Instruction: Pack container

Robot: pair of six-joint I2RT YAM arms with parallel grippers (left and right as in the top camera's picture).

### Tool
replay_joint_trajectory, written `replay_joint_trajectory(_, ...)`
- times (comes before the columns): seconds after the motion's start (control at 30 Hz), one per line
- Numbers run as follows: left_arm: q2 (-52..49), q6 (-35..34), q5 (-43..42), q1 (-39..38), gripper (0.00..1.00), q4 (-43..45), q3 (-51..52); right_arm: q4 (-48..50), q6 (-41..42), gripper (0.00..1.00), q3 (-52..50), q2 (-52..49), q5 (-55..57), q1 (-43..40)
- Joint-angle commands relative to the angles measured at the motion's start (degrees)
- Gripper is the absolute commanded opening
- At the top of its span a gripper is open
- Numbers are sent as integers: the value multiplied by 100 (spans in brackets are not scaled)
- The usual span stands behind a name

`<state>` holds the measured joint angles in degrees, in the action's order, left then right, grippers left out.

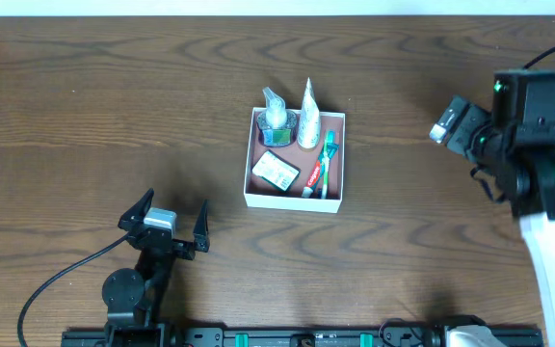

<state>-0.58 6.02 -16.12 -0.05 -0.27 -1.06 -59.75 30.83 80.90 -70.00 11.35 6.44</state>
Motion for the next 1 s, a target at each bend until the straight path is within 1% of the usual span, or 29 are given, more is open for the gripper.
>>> replay_joint_trajectory(0.0,35,-7,-15,20,98,-245,83,313,-20,99,-166,474,614,234)
replay_joint_trajectory(0.13,35,-7,-15,20,98,-245,83,1191,-76,99,-721,1062,507,238)
replay_joint_trajectory(0.33,35,-7,-15,20,98,-245,83,2933,-826,99,-2184,2118,28,151)
replay_joint_trajectory(0.53,35,-7,-15,20,98,-245,83,4164,-885,99,-3681,3213,-31,138)
replay_joint_trajectory(0.77,35,-7,-15,20,98,-245,83,5880,-881,99,-5477,4618,-136,-7)
replay_joint_trajectory(0.87,35,-7,-15,20,98,-245,83,6332,-881,99,-6059,5176,-136,-28)
replay_joint_trajectory(0.97,35,-7,-15,20,98,-245,83,6568,-881,99,-6548,5643,-173,-87)
